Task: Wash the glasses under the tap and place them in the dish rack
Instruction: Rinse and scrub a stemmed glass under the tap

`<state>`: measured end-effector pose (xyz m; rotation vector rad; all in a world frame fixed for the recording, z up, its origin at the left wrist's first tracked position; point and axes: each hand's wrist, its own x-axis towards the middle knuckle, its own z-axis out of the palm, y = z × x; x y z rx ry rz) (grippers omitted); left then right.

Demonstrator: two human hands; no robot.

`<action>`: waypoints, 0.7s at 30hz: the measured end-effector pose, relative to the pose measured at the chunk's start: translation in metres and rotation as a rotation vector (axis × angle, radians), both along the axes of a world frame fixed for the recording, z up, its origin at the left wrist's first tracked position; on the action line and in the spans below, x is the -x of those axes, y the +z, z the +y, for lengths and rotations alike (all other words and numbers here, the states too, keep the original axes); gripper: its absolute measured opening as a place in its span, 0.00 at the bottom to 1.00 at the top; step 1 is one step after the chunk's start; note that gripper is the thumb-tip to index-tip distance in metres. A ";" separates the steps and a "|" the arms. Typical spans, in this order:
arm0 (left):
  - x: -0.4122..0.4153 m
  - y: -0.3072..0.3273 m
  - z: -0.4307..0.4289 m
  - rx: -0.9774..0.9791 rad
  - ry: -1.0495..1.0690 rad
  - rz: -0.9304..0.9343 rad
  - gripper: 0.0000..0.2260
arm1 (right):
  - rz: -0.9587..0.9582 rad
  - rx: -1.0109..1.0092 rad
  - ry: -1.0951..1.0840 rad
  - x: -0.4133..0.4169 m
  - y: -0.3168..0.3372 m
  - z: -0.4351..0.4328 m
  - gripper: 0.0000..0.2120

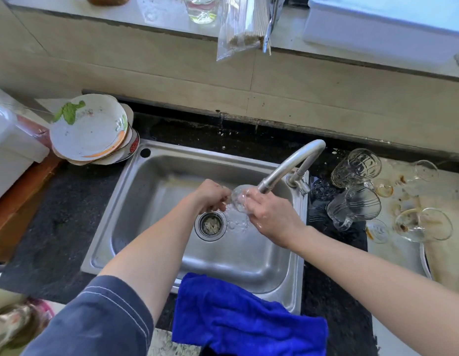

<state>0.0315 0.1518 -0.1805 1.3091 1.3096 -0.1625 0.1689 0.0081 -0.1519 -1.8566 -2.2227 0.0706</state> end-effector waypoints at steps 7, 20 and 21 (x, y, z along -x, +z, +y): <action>0.004 -0.011 -0.016 0.300 0.382 -0.346 0.13 | 0.433 0.105 -0.331 0.007 0.005 0.005 0.21; 0.002 -0.017 -0.008 0.111 0.332 -0.105 0.13 | 0.092 0.025 0.018 0.013 -0.002 -0.012 0.10; 0.005 -0.017 -0.006 0.108 0.294 -0.068 0.13 | 0.093 -0.011 0.068 0.008 -0.003 -0.015 0.10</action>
